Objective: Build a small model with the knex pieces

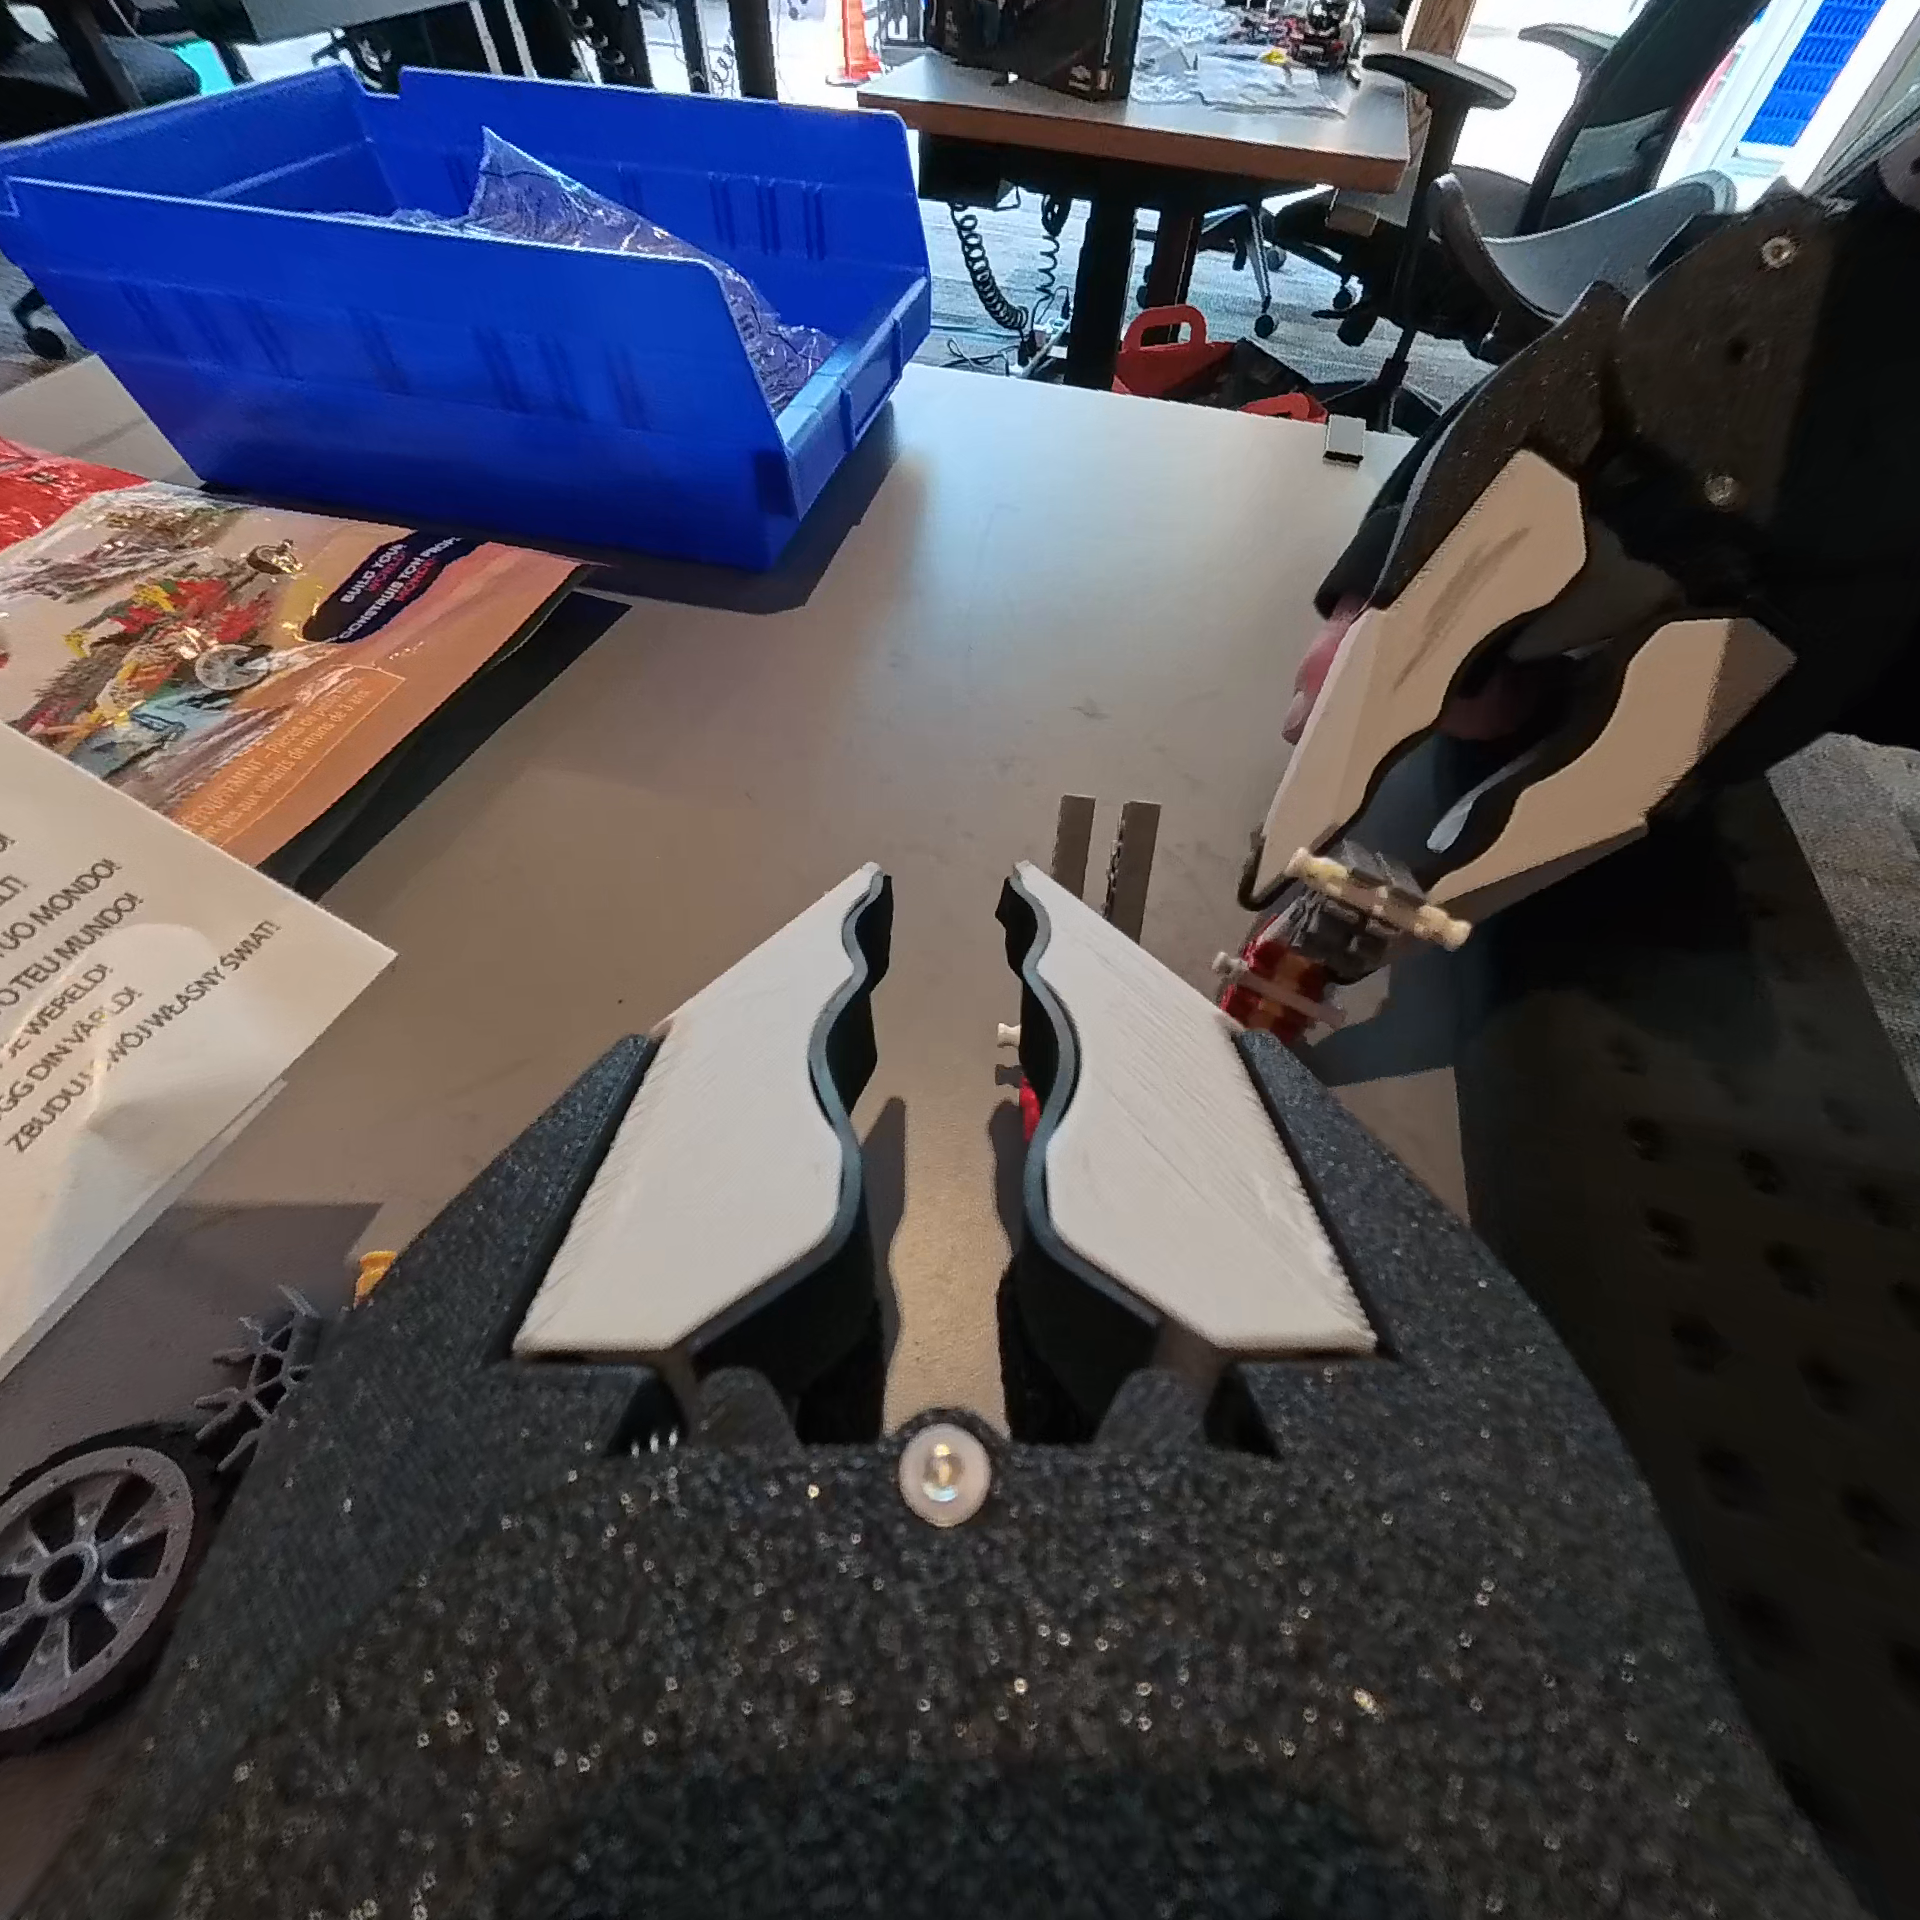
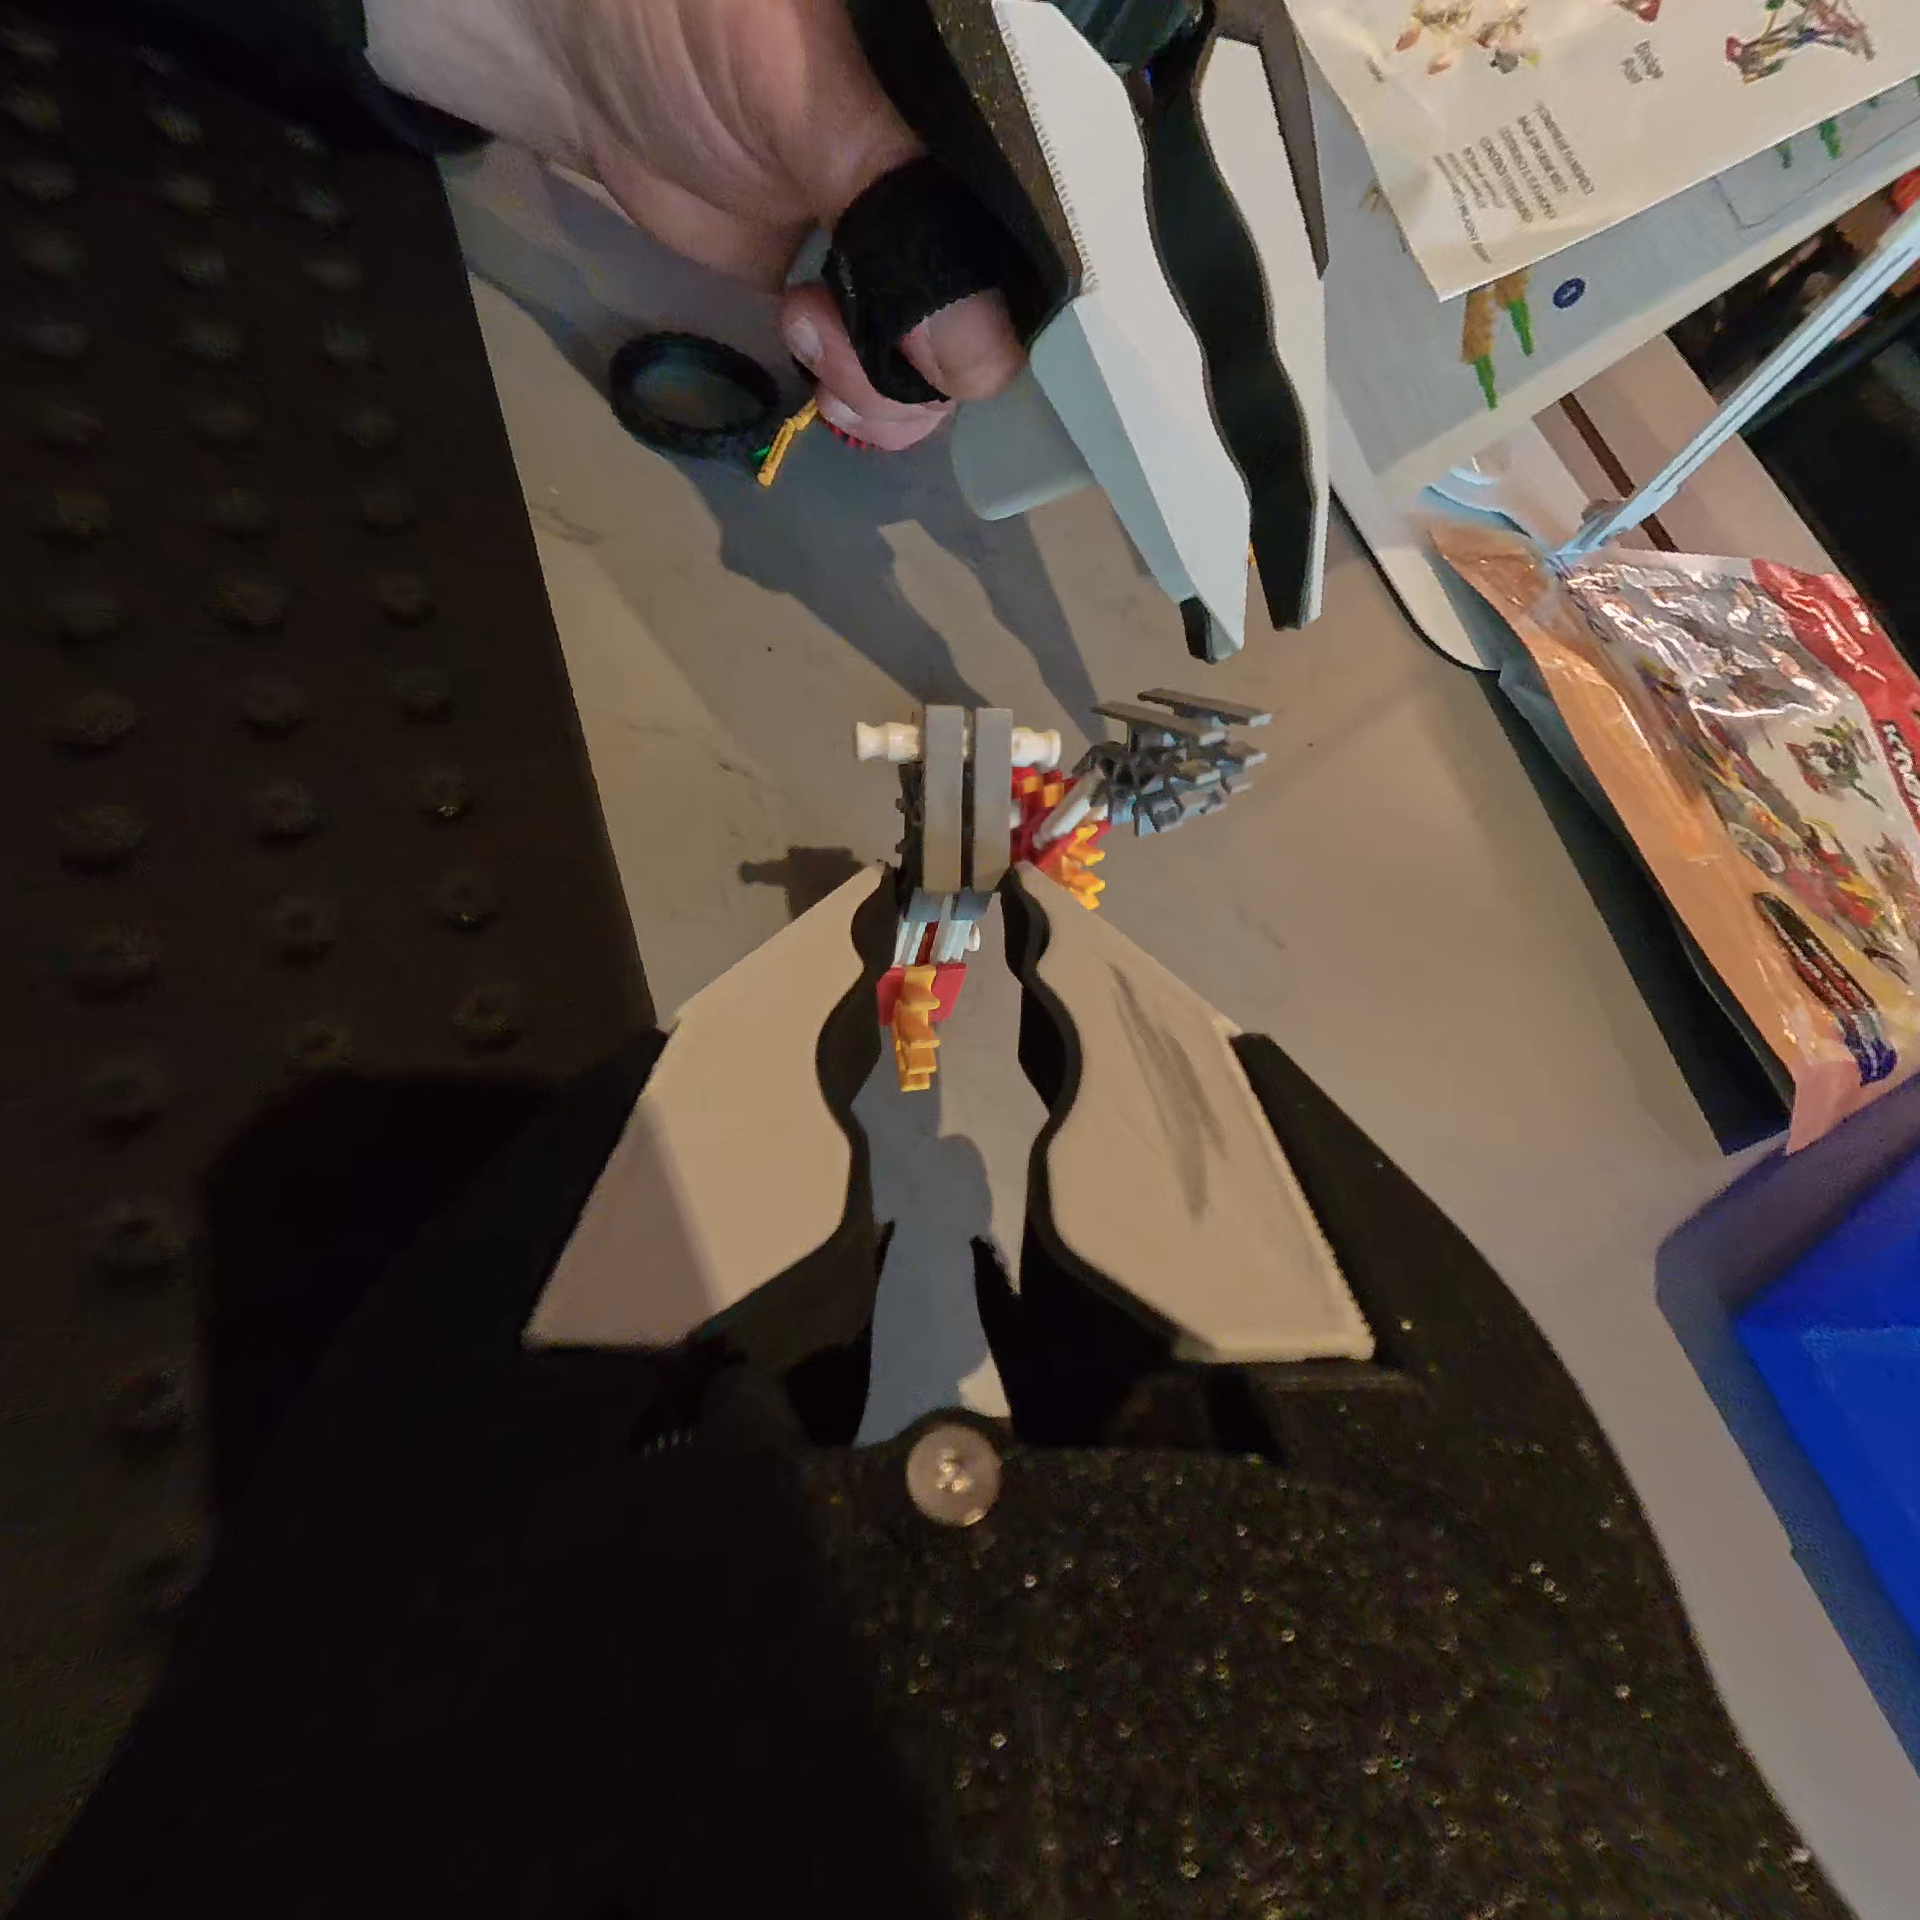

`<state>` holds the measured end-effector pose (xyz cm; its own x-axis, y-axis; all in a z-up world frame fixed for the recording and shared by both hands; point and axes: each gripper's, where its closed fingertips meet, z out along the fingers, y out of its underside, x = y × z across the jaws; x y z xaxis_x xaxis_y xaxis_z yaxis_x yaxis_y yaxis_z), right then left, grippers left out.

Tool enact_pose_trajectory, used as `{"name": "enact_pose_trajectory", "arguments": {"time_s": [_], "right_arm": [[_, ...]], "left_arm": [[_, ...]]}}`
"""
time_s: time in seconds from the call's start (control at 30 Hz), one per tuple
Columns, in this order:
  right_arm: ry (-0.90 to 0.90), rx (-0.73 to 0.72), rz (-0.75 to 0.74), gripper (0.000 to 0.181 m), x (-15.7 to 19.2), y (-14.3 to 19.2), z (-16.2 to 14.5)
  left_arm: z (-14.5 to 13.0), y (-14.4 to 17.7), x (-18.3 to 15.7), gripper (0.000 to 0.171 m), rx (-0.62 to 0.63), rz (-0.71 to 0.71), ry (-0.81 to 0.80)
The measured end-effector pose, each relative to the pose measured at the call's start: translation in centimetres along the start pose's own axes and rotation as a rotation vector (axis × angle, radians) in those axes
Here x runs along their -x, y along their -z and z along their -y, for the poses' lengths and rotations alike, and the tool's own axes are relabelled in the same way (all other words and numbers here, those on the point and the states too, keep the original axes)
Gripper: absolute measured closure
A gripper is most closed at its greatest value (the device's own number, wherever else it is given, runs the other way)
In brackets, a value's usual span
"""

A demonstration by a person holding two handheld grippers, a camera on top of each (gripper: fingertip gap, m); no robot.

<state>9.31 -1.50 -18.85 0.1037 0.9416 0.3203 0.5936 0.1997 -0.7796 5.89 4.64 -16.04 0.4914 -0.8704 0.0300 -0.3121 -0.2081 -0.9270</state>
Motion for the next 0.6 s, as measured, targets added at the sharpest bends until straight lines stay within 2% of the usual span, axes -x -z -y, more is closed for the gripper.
{"name": "enact_pose_trajectory", "arguments": {"time_s": [0.17,0.3,0.6], "right_arm": [[-0.010,0.002,-0.020,0.160,-0.5,-0.5,-0.1],[0.015,0.035,-0.029,0.151,-0.3,-0.6,-0.5],[0.001,0.060,-0.058,0.147,-0.8,0.6,-0.7]], "left_arm": [[0.0,0.1,0.1,0.150,-0.003,0.003,0.002],[0.1,0.1,0.0,0.150,-0.004,0.004,-0.006],[1.3,0.9,-0.3,0.150,-0.041,0.018,-0.072]]}}
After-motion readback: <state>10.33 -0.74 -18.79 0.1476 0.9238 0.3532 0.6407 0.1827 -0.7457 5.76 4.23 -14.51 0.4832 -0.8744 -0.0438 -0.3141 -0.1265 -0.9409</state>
